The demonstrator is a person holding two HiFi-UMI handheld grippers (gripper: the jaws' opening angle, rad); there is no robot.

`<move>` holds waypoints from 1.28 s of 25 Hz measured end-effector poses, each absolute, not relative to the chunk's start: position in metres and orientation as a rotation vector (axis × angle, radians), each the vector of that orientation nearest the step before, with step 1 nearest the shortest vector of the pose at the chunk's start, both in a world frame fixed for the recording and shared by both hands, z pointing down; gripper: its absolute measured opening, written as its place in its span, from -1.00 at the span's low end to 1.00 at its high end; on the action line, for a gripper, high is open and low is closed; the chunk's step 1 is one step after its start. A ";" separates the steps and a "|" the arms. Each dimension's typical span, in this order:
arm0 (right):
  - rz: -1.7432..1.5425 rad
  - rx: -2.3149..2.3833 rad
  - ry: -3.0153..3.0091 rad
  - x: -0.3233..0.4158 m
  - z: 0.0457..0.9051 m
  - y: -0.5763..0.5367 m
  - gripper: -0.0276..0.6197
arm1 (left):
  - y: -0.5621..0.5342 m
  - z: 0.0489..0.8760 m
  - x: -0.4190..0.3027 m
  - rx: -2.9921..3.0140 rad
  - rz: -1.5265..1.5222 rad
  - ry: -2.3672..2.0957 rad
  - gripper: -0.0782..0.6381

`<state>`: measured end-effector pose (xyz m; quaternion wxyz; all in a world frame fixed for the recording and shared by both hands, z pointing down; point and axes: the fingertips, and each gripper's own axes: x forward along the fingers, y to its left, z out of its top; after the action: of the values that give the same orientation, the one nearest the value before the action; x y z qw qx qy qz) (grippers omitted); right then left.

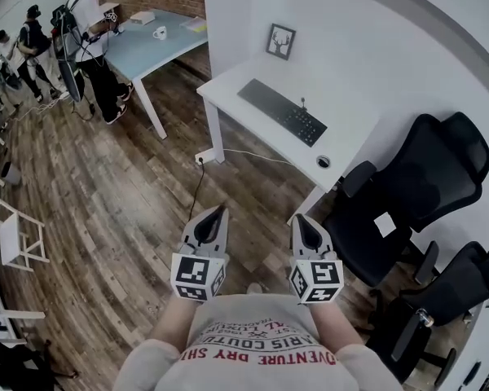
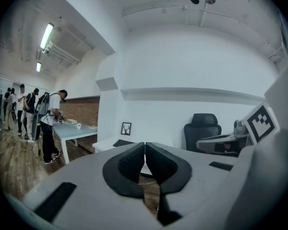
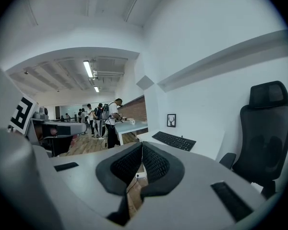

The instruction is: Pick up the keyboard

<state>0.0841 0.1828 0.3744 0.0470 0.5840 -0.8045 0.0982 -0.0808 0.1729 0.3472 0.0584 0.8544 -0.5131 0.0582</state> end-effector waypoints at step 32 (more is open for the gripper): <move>0.400 2.204 -2.017 0.041 0.402 -0.116 -0.83 | -0.195 0.369 -0.127 2.790 0.242 -1.070 -0.70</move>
<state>0.0414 -0.1163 0.4024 0.0634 0.7297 -0.6678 0.1326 -0.1266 -0.1952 0.3689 0.0719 0.9282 -0.3560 0.0805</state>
